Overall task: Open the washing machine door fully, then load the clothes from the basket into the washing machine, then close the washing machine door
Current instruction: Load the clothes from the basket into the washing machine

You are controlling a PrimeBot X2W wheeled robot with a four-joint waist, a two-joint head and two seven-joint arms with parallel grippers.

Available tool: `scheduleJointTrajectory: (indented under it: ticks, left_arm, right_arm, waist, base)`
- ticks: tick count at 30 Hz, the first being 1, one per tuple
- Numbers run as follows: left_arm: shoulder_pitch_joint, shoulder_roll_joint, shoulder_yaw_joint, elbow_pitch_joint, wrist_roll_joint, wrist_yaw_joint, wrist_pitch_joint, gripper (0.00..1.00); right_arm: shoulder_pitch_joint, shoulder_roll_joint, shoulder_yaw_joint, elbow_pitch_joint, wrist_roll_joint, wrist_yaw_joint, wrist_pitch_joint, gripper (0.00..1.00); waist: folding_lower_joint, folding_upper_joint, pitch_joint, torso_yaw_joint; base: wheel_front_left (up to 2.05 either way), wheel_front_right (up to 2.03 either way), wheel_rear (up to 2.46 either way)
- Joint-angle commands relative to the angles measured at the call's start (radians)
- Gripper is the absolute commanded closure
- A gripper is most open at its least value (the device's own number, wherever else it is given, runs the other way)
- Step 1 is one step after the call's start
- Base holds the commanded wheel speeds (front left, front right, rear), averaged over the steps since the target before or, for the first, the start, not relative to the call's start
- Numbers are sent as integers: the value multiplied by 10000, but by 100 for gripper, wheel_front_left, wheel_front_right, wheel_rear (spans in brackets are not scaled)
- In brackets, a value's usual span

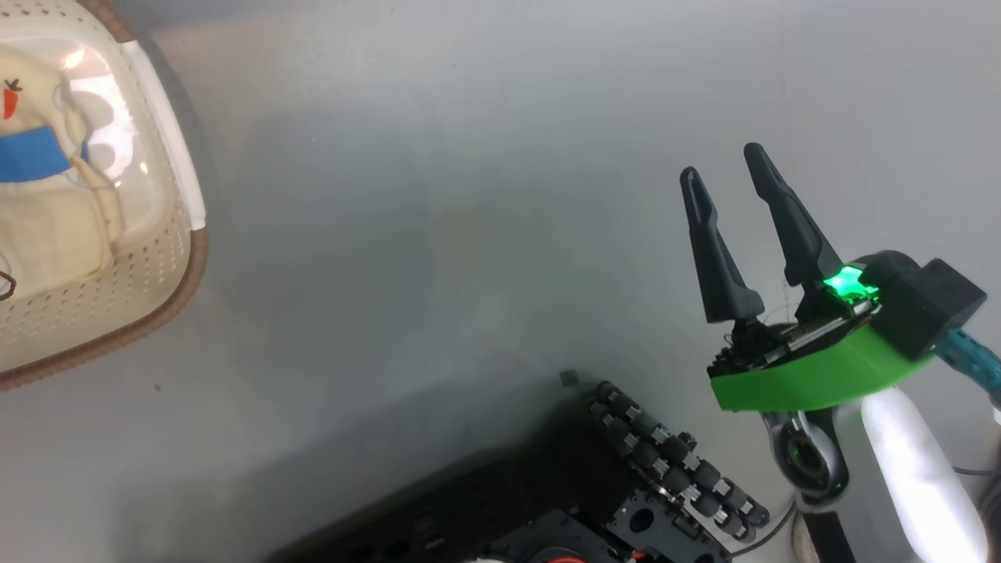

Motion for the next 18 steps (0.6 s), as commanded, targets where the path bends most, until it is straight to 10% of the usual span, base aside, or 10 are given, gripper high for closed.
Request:
scheduleJointTrajectory:
  ticks: [1, 3, 6, 7, 18]
  left_arm:
    - [75, 456, 205, 48, -111, -93, -74, 0]
    - [60, 467, 287, 152, -231, -173, -159, 0]
    - [90, 407, 360, 299, -383, -320, -223, 86]
    - [101, 388, 392, 336, -437, -361, -276, 100]
    - [146, 319, 328, 500, -510, -633, -1155, 100]
  right_arm:
    - [655, -108, 95, -424, -200, 35, -65, 0]
    - [826, -108, 98, -603, -363, 35, -65, 0]
    - [1023, -108, 113, -839, -556, 35, -66, 0]
    - [1070, -108, 116, -905, -595, 35, -61, 0]
    - [1084, -108, 31, -1160, -612, 35, 22, 0]
  waist:
    - [0, 0, 157, 227]
    - [0, 0, 219, 355]
    - [0, 0, 267, 478]
    - [0, 0, 276, 505]
    - [0, 0, 298, 628]
  base:
    - [21, 21, 21]
    - [16, 16, 16]
    - [10, 10, 10]
    - [6, 6, 6]
    - [0, 0, 0]
